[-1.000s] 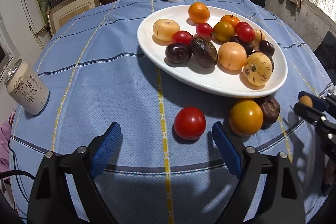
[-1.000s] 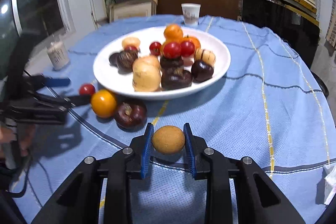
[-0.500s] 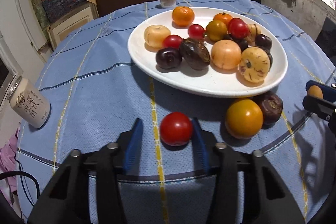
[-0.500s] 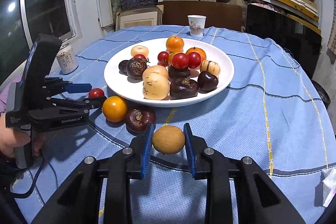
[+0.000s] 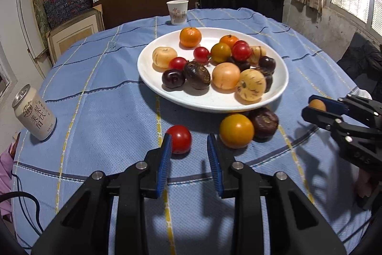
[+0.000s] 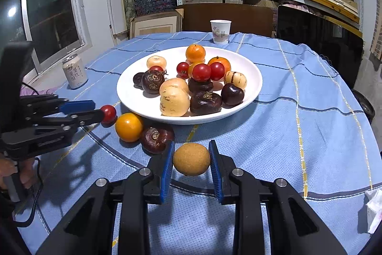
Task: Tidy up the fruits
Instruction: 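Grasp a red tomato with the left tool while the right tool holds its fruit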
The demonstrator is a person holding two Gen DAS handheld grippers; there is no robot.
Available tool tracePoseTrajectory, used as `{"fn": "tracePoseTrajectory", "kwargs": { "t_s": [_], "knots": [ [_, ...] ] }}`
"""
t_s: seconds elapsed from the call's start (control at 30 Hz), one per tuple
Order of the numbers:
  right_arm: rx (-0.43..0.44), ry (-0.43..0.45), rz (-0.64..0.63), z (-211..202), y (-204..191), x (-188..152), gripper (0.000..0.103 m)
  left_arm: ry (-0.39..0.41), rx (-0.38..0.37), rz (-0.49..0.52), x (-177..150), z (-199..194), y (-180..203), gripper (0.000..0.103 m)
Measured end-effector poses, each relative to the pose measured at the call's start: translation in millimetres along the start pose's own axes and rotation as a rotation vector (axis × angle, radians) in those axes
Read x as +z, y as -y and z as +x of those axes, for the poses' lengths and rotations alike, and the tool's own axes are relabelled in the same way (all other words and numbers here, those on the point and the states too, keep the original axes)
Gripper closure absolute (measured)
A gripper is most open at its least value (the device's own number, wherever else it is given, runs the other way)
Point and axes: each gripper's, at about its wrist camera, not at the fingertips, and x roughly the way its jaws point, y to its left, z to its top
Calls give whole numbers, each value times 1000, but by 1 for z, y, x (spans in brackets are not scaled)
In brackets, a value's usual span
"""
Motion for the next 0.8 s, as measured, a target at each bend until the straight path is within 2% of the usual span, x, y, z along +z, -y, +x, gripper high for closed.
{"fn": "tracePoseTrajectory", "kwargs": {
  "t_s": [0.27,0.47,0.67,0.8],
  "knots": [
    [-13,25,2,-10,-3,-4,73,27,-25,-14,-2,-22,3,73],
    [-22,35,-10,-19,-7,6,73,35,-25,-15,13,-31,-1,73],
    [-47,105,-90,-37,-18,56,74,89,-19,-48,58,-40,-11,73],
    [-74,137,-113,-31,-17,96,73,98,4,-38,84,-28,-9,73]
  ]
}}
